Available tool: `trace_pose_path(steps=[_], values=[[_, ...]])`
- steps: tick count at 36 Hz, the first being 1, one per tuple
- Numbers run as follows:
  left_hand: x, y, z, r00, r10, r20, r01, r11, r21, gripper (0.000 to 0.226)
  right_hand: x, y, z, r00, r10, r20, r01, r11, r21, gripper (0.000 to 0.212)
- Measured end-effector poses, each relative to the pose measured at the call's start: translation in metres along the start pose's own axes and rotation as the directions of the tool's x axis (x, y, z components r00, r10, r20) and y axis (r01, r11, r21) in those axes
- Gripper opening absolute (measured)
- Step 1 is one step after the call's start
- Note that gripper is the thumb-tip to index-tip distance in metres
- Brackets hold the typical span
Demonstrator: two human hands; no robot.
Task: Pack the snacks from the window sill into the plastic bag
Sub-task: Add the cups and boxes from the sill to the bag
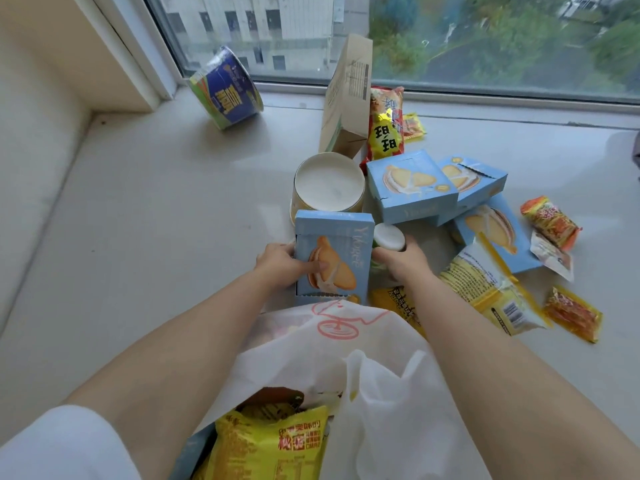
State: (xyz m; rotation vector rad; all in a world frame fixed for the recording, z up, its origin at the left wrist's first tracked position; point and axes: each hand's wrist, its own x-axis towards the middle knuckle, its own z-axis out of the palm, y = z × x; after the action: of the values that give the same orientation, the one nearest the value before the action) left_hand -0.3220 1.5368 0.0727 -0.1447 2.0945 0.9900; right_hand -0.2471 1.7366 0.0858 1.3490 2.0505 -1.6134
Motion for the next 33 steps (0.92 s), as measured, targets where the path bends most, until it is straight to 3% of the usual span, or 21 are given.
trace_pose_path(steps=[7,9,12,16,22,26,33], values=[[-0.029,0.003,0.0,0.974,0.011,0.228,0.054,0.959,-0.277,0.023,-0.026,-0.007,0.003,0.982,0.045,0.182,-0.097,0.954,0.285,0.051],[-0.038,0.006,0.0,0.972,0.05,0.23,0.028,0.946,-0.324,0.021,-0.036,-0.016,0.003,0.98,0.001,0.199,-0.067,0.944,0.324,0.059],[-0.053,0.016,-0.01,0.98,0.11,0.168,-0.05,0.944,-0.327,0.022,-0.048,-0.027,-0.001,0.984,-0.058,0.17,-0.009,0.93,0.368,0.075],[-0.087,0.039,-0.03,0.969,0.237,0.069,-0.202,0.922,-0.332,0.018,-0.081,-0.046,-0.01,0.986,-0.144,0.077,0.101,0.908,0.407,0.053],[-0.159,0.06,-0.057,0.896,0.408,-0.172,-0.441,0.79,-0.425,0.017,-0.145,-0.071,-0.022,0.957,-0.29,0.003,0.246,0.817,0.522,0.056],[-0.213,0.05,-0.069,0.849,0.454,-0.271,-0.528,0.701,-0.48,0.016,-0.187,-0.069,-0.027,0.924,-0.379,0.039,0.266,0.716,0.645,0.033],[-0.286,-0.021,-0.068,0.828,0.451,-0.332,-0.555,0.744,-0.372,0.01,-0.243,-0.015,-0.017,0.867,-0.46,0.193,0.178,0.647,0.741,0.059]])
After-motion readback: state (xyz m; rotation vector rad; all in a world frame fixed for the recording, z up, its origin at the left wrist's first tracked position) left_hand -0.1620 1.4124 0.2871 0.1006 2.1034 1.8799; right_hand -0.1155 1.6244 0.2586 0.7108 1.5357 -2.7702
